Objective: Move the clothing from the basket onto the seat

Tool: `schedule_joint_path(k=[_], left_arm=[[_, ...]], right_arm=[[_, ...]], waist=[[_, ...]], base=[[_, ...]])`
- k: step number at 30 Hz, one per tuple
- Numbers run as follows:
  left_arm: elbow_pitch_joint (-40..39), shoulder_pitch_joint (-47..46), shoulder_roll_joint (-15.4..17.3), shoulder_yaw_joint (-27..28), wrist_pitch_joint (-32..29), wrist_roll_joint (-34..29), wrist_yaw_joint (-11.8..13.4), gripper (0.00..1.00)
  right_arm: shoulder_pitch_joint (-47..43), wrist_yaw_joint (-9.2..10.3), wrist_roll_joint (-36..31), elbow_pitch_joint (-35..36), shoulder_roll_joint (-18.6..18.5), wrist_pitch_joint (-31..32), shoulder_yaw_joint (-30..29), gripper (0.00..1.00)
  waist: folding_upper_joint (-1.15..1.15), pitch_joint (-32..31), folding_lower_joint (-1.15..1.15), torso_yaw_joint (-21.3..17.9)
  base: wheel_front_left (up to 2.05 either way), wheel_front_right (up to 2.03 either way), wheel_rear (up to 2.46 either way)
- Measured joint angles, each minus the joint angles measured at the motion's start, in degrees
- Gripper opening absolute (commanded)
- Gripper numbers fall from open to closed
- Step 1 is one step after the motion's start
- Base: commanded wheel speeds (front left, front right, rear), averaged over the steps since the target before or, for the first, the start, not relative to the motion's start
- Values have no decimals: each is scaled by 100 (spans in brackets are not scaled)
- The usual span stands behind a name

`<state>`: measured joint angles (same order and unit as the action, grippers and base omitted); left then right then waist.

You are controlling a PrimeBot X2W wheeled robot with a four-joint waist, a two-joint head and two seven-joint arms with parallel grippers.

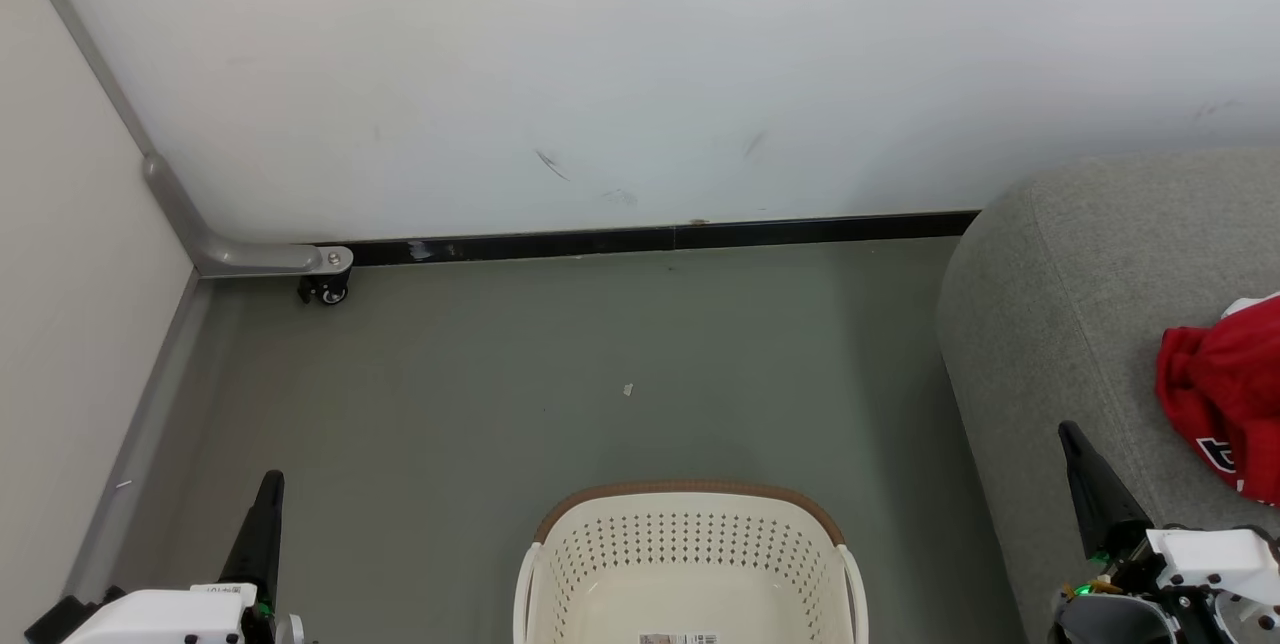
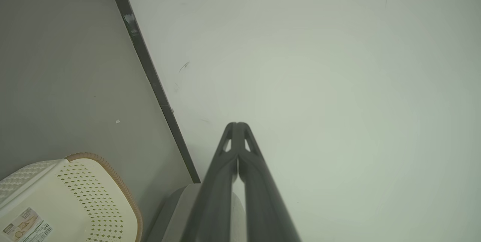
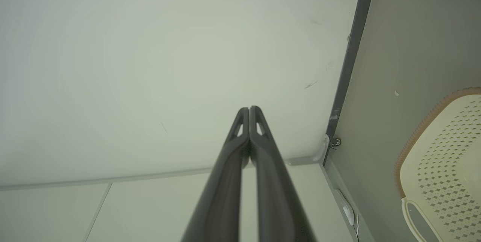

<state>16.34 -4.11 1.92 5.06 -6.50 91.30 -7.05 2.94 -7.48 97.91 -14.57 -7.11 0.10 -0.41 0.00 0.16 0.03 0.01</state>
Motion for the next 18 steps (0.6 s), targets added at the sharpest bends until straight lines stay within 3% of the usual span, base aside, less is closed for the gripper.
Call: schedule_joint_path(k=[18], left_arm=[[-24, 0, 0, -2, 0, 7, 0, 0]], right_arm=[[0, 0, -1, -19, 4, 40, -22, 0]], waist=[[0, 1, 0, -1]], base=[[0, 0, 0]])
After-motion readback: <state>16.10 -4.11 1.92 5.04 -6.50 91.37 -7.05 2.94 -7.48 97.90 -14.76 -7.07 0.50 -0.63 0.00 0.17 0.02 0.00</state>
